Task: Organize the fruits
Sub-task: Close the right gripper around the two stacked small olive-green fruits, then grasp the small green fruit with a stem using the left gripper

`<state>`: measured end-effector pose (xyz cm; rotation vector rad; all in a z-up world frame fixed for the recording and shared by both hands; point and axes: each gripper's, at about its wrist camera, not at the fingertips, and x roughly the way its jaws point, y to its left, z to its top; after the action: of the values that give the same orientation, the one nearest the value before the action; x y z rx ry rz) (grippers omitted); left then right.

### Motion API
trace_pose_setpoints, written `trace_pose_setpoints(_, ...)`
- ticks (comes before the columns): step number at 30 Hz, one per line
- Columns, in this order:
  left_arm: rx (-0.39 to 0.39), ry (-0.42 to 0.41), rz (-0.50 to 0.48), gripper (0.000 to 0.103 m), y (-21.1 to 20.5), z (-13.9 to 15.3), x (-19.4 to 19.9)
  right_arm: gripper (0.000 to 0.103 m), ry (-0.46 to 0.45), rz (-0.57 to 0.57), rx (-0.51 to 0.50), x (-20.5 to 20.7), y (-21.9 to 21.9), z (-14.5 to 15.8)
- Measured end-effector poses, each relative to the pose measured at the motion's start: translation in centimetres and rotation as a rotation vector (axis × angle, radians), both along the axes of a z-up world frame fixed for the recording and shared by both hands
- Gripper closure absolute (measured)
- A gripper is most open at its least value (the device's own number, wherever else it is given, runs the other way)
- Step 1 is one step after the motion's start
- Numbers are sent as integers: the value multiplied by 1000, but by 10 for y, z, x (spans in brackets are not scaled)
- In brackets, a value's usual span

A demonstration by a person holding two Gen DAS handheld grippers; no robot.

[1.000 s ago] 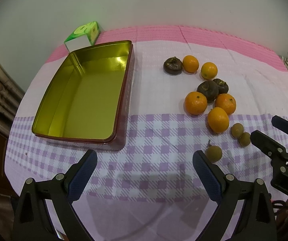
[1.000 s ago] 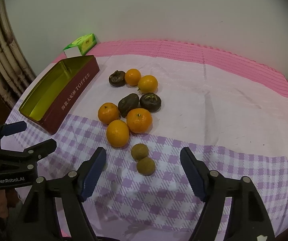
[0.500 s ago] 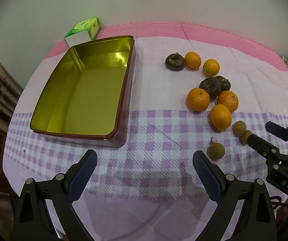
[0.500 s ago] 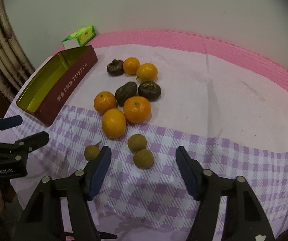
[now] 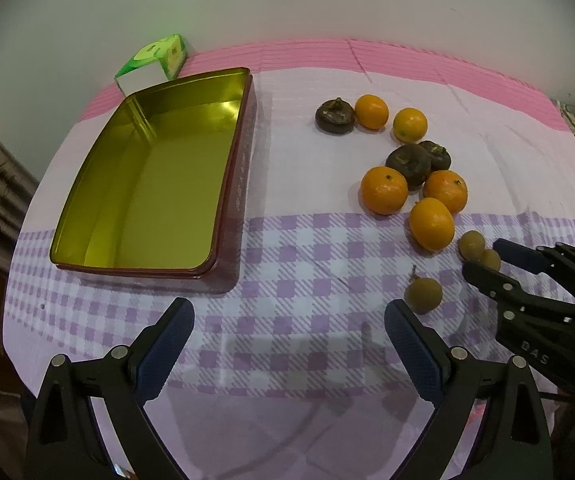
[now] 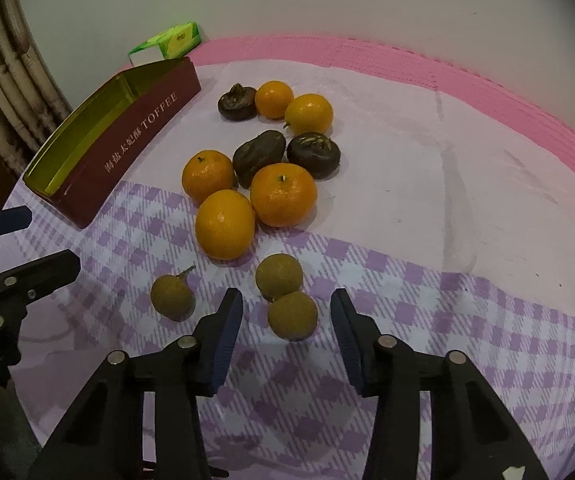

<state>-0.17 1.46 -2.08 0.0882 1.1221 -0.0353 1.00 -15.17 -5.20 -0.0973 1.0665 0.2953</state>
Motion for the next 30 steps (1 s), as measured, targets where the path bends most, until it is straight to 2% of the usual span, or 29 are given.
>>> trace_pose_setpoints(5,-10,17,-21,7,-4,-3,0,65,5,8,-8,4,3,-5)
trace_pose_setpoints(9,-16,24,-45,7,-9,-4,0,74,2,10,-8,7,4,-6)
trace_pose_setpoints(13,-18,39,-67,7,-16,-7,-1,75,-1,13,-7,7,5,-7)
trace_pose_setpoints(15,-24,44,-78,7,-19,-7,-1,80,-3,8,-7,7,3,-8)
trace_pose_setpoints(30,-99,120,-129,7,-46,-20,13,79,21,-158,-29,13,-59,-7)
